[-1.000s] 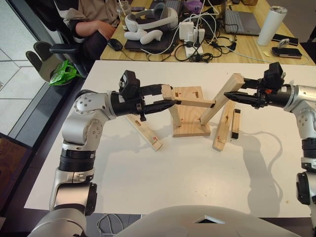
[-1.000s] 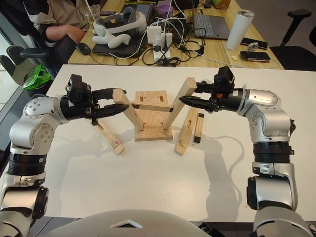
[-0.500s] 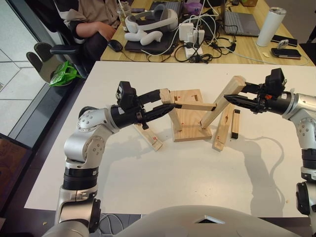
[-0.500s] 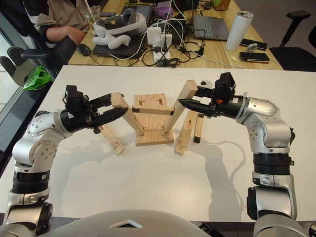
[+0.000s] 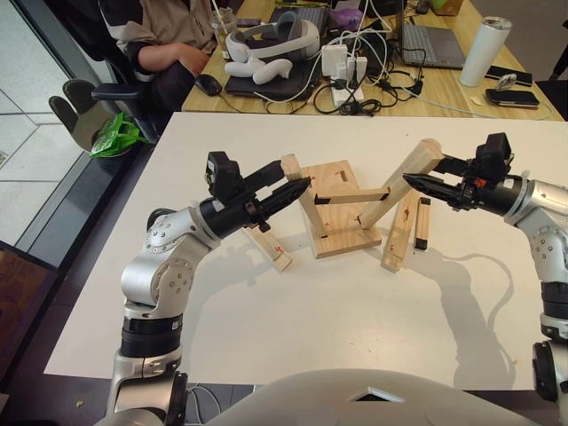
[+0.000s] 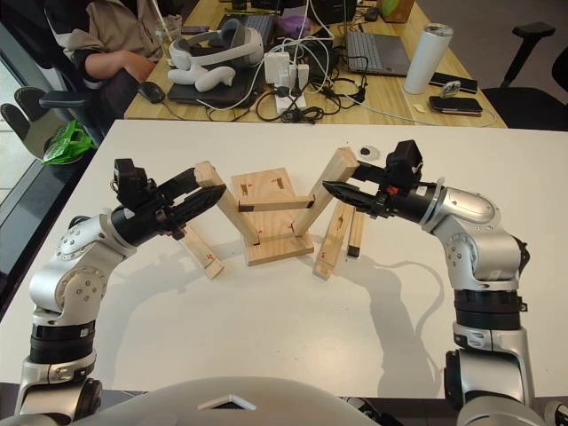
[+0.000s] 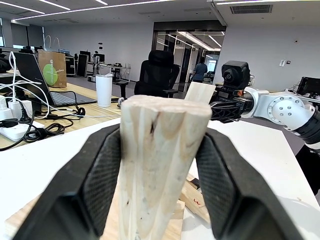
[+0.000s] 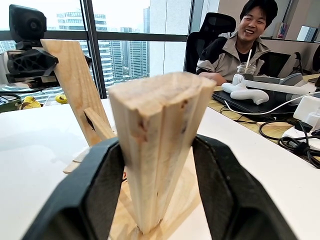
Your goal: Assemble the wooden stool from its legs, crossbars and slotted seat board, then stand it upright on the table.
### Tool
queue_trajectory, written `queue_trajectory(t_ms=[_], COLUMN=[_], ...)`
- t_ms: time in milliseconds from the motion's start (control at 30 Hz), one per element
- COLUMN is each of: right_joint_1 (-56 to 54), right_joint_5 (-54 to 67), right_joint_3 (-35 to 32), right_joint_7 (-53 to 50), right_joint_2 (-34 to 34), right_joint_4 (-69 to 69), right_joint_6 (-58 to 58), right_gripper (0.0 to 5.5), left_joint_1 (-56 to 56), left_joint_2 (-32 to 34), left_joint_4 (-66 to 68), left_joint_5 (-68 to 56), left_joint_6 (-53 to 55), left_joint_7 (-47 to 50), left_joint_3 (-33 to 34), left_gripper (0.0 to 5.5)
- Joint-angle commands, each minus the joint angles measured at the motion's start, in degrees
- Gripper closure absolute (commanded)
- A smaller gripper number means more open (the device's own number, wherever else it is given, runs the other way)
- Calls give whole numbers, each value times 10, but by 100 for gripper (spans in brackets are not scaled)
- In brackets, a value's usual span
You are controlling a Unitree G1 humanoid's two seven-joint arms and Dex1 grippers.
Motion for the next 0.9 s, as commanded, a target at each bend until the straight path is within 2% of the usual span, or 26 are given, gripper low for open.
queue_trajectory(t_ms=[33, 267, 467, 633, 667, 700, 900], right_joint_1=[-8, -37, -53, -73, -78, -83, -118], right_joint_5=[-57, -67, -68, -50, -48, -46, -5], right_joint_3=[50, 72, 79, 54, 46, 39, -15], right_joint_7=[8, 7, 17, -10, -18, -25, -73], right_joint_2=[-15, -6, -5, 18, 25, 31, 50], right_joint_4=[11, 2, 1, 5, 7, 10, 13], right_joint_6=[-10, -10, -11, -4, -5, -7, 23], right_gripper=[342, 350, 351, 352, 352, 321, 234], left_joint_1=[11, 31, 26, 11, 5, 1, -11], left_joint_2=[16, 45, 43, 39, 35, 32, 18], left_joint_4=[-22, -74, -53, -35, -28, -23, -22], left_joint_5=[33, 95, 109, 100, 98, 96, 93], left_joint_6=[17, -14, -21, 0, 4, 4, 7], left_joint_7=[-2, -10, 5, 26, 34, 38, 57], left_joint_3=[-50, -114, -115, -107, -102, -98, -85], left_gripper=[334, 340, 340, 342, 305, 291, 207])
